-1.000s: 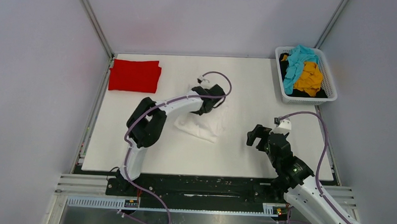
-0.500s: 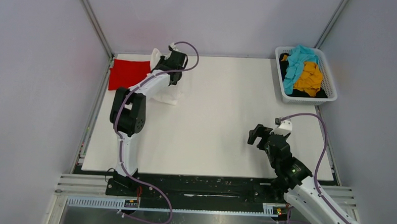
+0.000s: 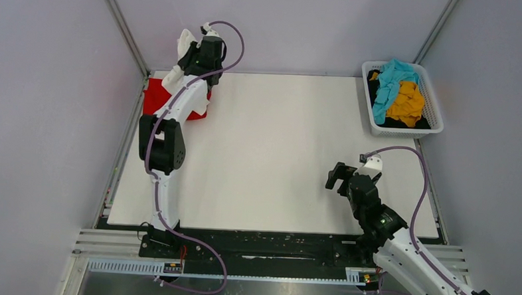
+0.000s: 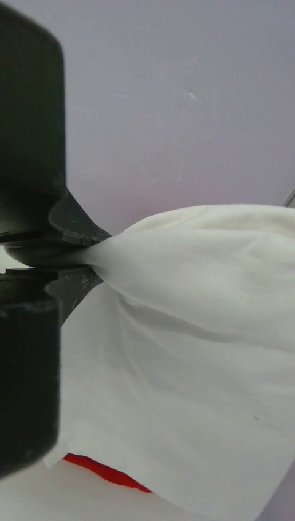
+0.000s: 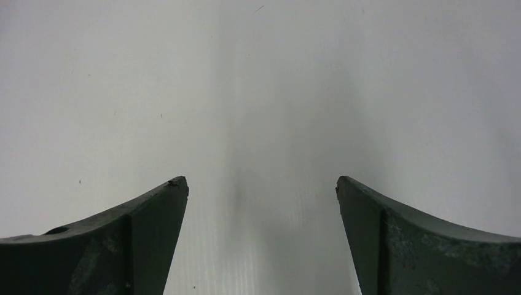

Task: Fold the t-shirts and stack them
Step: Put the neatly folded tshirt into the corner of the board with the left arm

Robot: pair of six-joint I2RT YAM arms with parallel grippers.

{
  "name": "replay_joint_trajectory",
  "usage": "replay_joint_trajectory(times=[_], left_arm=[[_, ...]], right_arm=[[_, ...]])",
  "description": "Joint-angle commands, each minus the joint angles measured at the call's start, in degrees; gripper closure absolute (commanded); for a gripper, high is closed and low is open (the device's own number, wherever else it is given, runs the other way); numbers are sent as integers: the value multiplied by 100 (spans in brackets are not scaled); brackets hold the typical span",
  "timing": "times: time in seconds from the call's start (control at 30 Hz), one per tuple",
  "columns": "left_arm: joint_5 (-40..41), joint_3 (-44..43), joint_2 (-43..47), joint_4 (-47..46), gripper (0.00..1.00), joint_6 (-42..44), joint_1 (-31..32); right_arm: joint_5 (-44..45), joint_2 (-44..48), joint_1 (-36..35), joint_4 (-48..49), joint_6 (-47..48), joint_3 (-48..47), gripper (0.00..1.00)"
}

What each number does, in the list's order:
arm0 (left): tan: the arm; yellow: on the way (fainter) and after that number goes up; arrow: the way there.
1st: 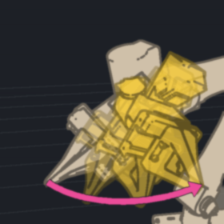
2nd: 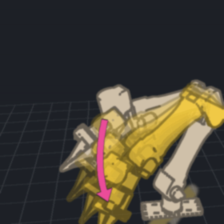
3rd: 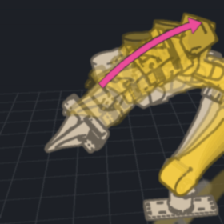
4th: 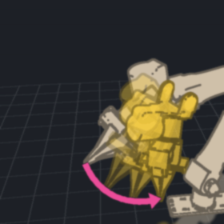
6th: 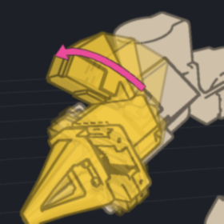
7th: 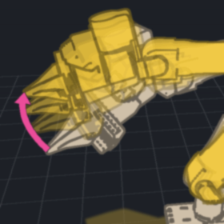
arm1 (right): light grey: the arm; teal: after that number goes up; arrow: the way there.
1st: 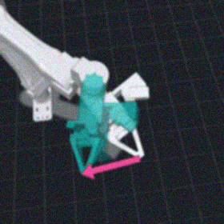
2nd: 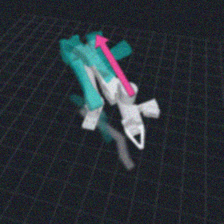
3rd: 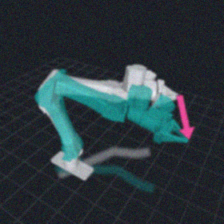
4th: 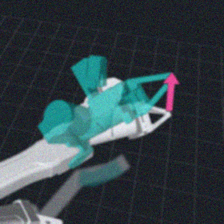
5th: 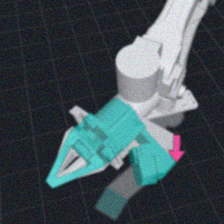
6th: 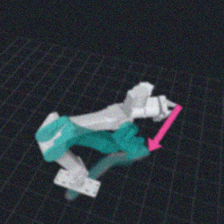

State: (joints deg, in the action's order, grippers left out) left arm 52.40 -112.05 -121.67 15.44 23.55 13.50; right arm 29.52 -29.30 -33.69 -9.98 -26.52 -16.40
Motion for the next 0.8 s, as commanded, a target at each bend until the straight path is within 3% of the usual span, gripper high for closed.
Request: replay_joint_trajectory(times=[0.0, 0.17, 0.3, 0.53, 0.57, 0.63, 0.7, 0.73, 0.77], left_arm=[[130, -515, -70, -213, 100, 116, -75], [-371, -405, -83, 64, 100, -255, -226], [-495, -288, -205, 163, 94, -718, -514], [-637, -361, -518, 383, 91, -1412, -1078], [-742, -365, -556, 415, 86, -1496, -1163], [-977, -416, -691, 532, 65, -1704, -1325], [-998, -556, -845, 717, 55, -1885, -1466], [-973, -662, -905, 843, 41, -2035, -1548], [-962, -745, -943, 956, 18, -2180, -1596]], right_arm=[[278, -3, 3, 204, 61, -77, 1], [271, 1, 3, 207, 65, -69, 1], [348, -30, 4, 214, 21, -36, 1], [537, -100, 8, 230, -48, -54, 0], [545, -111, 4, 231, -49, -62, 1], [548, -111, 4, 229, -54, -82, 0], [554, -130, 10, 229, -33, -94, 0], [558, -141, 6, 227, -29, -104, 1], [559, -157, 9, 231, -20, -107, 1]])
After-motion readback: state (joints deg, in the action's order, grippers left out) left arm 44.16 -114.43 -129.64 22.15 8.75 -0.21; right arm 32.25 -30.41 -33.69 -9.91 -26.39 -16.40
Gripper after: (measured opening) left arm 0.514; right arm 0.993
